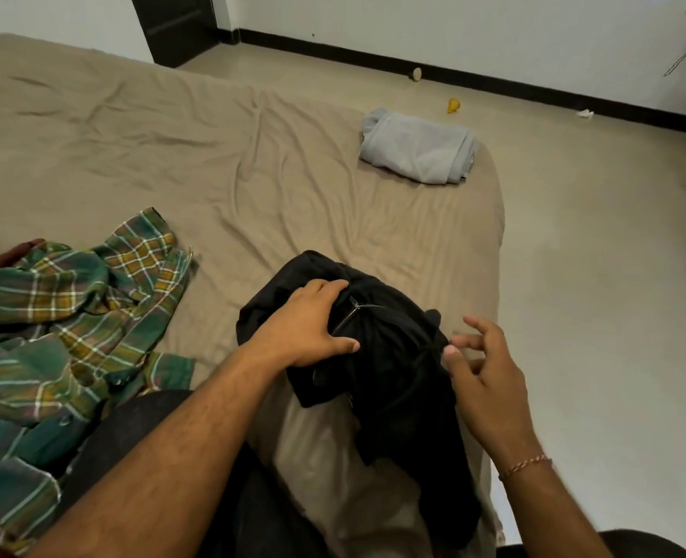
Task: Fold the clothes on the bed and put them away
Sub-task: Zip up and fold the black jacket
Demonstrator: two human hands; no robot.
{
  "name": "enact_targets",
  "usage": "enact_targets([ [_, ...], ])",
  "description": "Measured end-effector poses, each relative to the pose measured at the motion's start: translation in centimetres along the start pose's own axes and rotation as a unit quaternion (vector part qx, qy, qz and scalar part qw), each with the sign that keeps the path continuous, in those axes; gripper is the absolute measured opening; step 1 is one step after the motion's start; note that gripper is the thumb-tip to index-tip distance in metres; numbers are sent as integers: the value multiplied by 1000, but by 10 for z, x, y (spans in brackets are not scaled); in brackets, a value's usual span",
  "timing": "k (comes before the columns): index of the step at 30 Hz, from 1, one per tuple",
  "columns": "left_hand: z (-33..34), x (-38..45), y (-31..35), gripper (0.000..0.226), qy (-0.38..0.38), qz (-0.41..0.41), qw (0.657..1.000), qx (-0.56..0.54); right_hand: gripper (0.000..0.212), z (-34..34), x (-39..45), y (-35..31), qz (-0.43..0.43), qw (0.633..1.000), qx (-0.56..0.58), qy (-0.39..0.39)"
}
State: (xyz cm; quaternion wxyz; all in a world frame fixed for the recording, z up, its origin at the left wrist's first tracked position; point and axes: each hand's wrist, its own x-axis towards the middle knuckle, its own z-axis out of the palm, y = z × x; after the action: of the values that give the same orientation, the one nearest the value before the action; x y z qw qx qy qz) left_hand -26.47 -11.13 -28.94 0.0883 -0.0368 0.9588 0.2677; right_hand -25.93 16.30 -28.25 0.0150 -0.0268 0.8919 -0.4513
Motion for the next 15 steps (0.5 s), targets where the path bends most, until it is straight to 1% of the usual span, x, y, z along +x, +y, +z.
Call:
enact_targets([
  [1,0,0,0,93,4,1,1000,8,50,0,1,-4,-9,999,27,-15],
  [2,-1,0,0,80,16,1,1000,15,58,3,1,-6,-11,998,41,-51],
  [3,-1,1,0,63,33,1,999,14,65,8,-1,-8,-6,995,32,-96],
  [4,-3,1,-1,48,53,-2,999,0,67,13,-2,-6,-8,992,4,-129],
  [5,-5,1,-2,40,74,-6,997,-25,60,19,-1,-1,-15,989,-28,-147],
  [6,-8,0,-1,38,103,-5,993,-56,45,22,0,1,-13,987,-40,-153],
  [7,-12,-1,0,40,141,0,986,-87,26,21,2,0,-5,987,-26,-160],
  [8,-18,-2,2,41,181,9,976,-122,13,16,2,-3,7,985,17,-171],
  [9,-24,-4,3,42,209,12,964,-166,10,10,2,-7,16,980,80,-182],
  [10,-31,-5,3,40,218,4,953,-210,12,2,1,-11,14,974,131,-185],
  [11,-37,-5,2,34,207,-12,947,-246,14,-6,-1,-15,5,969,167,-180],
  [12,-40,-6,-3,27,188,-36,949,-250,17,-12,-2,-16,-13,971,173,-163],
  [13,-44,-8,-7,20,173,-61,962,-204,18,-16,-2,-15,-37,980,143,-133],
  [14,-46,-12,-12,16,180,-78,975,-108,18,-18,-2,-12,-63,989,80,-105],
  [15,-46,-16,-15,20,210,-74,975,-3,17,-18,-1,-8,-85,993,14,-84],
])
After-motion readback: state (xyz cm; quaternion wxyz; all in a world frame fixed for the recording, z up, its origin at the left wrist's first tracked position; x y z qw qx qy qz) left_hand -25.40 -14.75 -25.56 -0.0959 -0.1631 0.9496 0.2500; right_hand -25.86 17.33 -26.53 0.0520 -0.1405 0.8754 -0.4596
